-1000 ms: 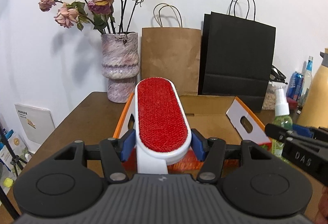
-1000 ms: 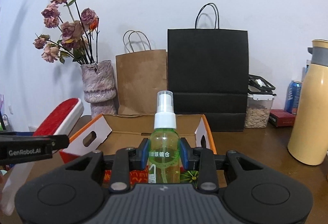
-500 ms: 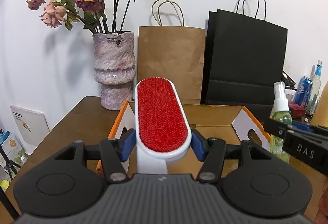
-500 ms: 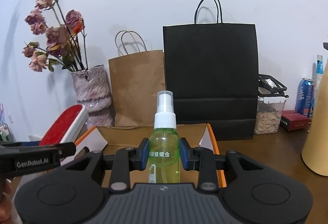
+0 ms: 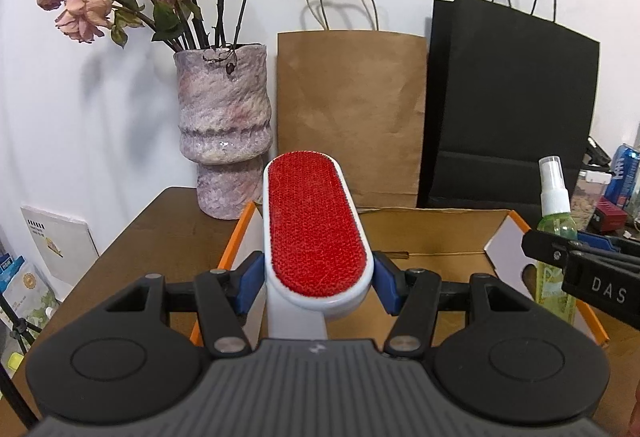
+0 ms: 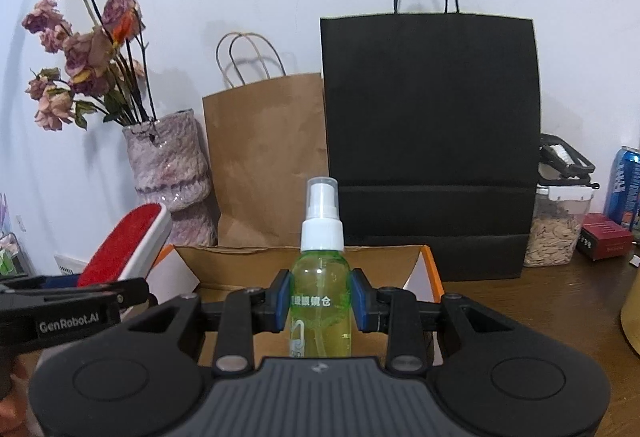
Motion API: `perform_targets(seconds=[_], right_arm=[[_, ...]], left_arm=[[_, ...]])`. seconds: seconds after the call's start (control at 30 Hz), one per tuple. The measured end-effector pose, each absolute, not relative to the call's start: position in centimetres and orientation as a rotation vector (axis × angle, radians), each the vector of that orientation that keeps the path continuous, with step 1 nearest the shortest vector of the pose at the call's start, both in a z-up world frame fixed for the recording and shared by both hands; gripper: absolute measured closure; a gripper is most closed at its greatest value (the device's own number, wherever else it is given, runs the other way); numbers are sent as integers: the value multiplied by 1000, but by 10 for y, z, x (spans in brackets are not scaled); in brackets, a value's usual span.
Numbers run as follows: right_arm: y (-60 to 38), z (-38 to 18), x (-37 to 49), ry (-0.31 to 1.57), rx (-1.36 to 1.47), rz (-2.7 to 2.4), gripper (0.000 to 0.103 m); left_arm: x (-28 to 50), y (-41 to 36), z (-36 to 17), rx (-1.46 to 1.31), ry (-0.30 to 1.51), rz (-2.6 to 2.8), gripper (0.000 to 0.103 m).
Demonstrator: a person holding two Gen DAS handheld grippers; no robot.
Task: Organize rigid objects
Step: 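Carry the spray bottle and lint brush into the red box with both tools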
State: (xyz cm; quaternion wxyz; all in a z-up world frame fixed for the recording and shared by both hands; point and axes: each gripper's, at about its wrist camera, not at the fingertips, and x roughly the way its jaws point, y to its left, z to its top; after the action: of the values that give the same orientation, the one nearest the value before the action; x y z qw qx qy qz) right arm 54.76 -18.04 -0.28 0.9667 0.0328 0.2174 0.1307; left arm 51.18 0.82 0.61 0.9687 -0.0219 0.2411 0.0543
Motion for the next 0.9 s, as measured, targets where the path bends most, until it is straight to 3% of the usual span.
perform_targets(seconds=[0.33,0.37,0.4,0.43,0.47,0.53,0.9], right_arm=[[-177,-18,571,499,35,266,73],[-177,-20,573,508,34,260,72],[-178,-22,575,523,35,252,72],[-179,-24,577,531,39,241,64],[-181,-26,579,540,41,228,35],[-183,-28,580,549,35,193,0],[-182,-22,573,519,16,197,0]], left_arm=[[541,10,-12,8,549,99,43],[542,9,-14,18,562,100,42],[542,7,-15,28,565,109,28],[541,7,-15,35,558,125,9],[540,7,-14,39,544,141,3],[532,10,-6,37,494,161,0],[532,18,1,6,499,176,0]])
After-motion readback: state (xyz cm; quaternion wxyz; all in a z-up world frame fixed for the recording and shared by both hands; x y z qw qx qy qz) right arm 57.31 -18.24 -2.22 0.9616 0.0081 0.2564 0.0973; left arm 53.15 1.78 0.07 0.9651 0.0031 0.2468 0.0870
